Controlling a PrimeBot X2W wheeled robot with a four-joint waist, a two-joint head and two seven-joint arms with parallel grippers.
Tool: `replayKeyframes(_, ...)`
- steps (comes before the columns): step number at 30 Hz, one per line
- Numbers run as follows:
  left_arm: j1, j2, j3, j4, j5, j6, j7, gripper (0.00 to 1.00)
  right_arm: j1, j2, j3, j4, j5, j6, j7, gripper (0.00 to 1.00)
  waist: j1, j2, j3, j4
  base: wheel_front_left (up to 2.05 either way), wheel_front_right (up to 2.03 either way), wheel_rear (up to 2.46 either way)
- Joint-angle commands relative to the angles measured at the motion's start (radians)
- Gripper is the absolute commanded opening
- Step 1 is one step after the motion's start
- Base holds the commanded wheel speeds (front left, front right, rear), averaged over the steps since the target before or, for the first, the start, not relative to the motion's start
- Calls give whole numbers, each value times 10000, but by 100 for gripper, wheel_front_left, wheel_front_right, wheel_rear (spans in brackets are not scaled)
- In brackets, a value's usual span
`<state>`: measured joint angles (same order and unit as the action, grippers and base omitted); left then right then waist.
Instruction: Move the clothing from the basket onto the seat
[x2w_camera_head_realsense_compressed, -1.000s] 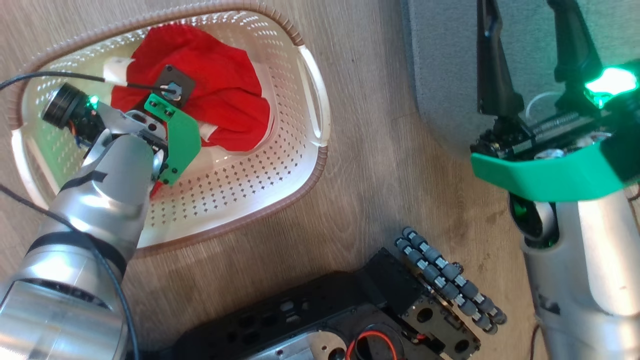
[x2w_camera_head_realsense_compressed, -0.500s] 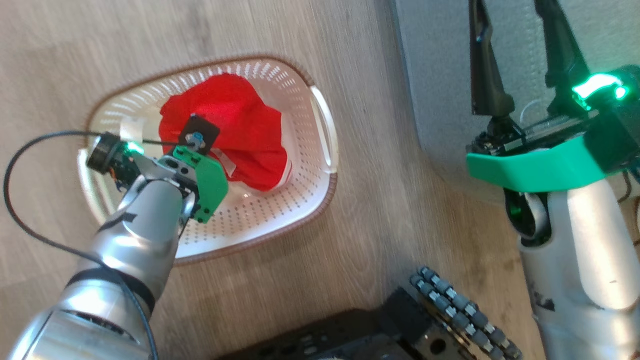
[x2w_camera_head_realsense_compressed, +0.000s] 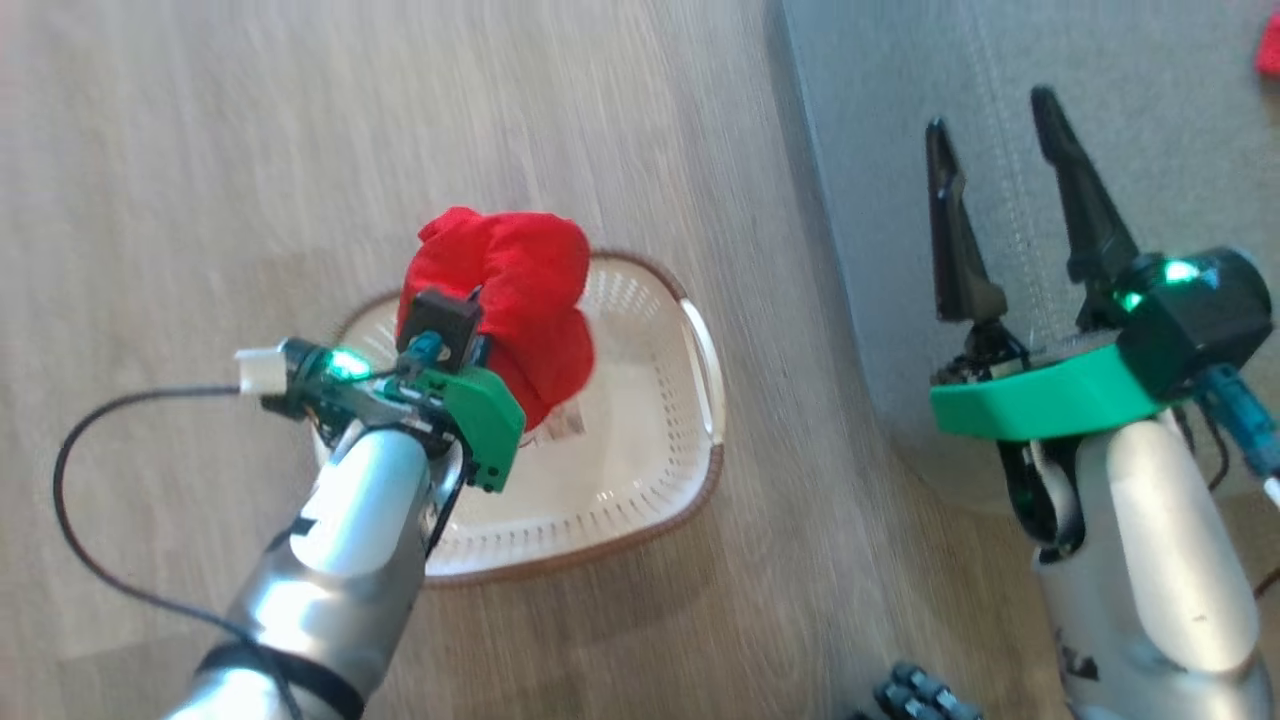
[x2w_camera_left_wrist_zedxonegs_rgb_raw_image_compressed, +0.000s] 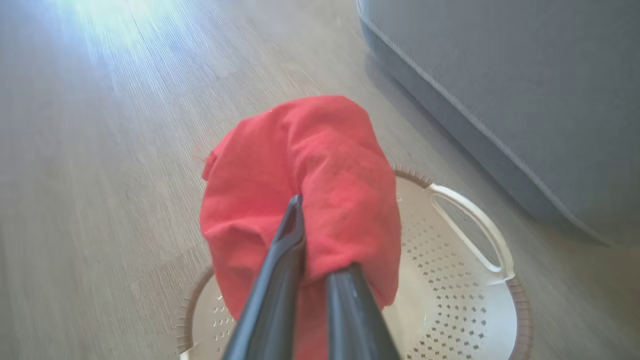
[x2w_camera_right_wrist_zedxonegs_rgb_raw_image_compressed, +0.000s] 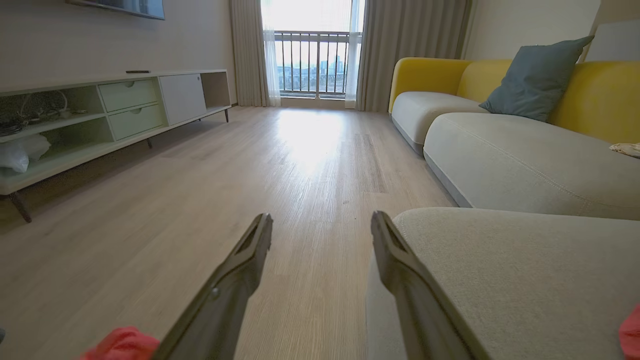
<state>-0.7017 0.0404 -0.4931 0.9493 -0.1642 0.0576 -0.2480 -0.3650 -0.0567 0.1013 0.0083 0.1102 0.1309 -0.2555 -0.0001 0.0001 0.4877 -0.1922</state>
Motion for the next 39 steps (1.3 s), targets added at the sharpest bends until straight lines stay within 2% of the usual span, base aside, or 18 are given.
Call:
replayKeyframes(1,234,147,383,-463,-77,103,-135,0,227,64,148,-235,-93,-2,-63,100,1,-1,-872,467,0,0,0)
replayKeyframes(11,1991,138,1691,-3152,-342,228,-136,0,1084,18,46,327,-75,-2,-63,100,1,-1,-2785,870,0,0,0)
replayKeyframes(21,3459,104,2913,-5511,-741,210,-137,0,1935,-188,170,580,-3,-2,-63,100,1,-1,-4155,1102,0,0,0)
replayKeyframes(29,4421,101,3260,-6937,-885,410,-137,0,2402,-205,399,665,69,-2,-63,100,1,-1,-4762,1069,0,0,0)
replayKeyframes(39,5168,100,3086,-7625,-988,581,-137,0,2615,-87,362,685,199,-2,-63,100,1,-1,-5033,1126,0,0,0)
